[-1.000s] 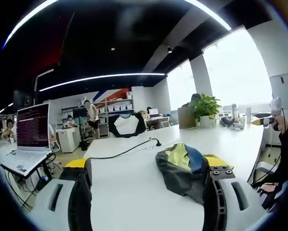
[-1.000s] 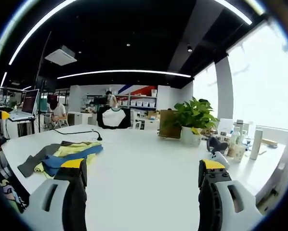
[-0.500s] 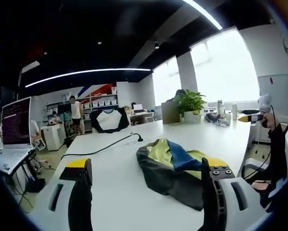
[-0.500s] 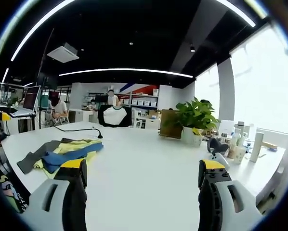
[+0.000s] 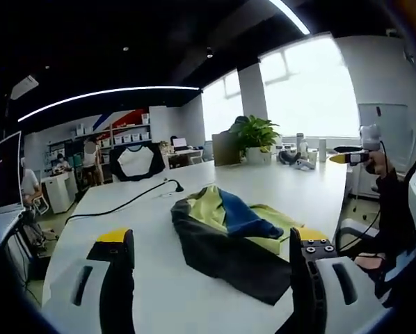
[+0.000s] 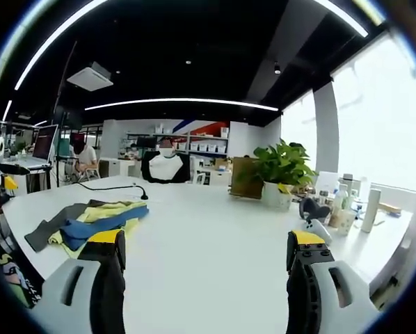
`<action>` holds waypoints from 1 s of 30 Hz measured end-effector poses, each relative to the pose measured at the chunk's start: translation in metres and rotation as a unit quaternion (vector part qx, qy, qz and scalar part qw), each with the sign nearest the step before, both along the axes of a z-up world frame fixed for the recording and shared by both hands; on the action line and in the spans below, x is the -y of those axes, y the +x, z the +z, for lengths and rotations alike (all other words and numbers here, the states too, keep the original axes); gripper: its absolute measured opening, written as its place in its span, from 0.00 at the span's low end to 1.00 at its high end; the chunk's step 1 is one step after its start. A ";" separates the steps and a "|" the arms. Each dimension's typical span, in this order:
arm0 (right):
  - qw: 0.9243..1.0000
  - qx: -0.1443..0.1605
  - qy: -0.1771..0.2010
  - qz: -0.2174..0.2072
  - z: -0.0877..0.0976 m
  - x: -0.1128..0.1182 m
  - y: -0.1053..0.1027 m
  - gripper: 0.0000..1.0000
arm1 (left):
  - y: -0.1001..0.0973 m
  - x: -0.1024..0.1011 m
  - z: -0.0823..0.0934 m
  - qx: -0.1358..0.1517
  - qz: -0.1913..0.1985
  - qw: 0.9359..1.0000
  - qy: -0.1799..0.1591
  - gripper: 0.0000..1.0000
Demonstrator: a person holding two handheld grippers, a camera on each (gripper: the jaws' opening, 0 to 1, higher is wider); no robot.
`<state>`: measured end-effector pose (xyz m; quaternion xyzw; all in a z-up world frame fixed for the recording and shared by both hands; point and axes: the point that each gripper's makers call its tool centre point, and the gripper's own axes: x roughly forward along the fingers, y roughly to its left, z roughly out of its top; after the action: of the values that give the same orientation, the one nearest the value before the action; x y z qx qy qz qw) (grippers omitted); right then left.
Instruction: Fold the garment on the visible template until the final outline fits inside the template.
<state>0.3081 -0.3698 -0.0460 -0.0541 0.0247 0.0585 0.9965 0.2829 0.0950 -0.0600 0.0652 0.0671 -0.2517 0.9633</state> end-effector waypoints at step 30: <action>1.000 -0.005 0.002 0.001 -0.003 0.003 0.000 0.99 | 0.009 0.064 -0.080 -0.098 -0.084 0.990 0.055 0.91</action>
<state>0.3081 -0.3727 -0.0487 -0.0518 0.0292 0.0594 0.9965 0.2924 0.0314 -0.1404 0.0986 0.1687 -0.3331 0.9224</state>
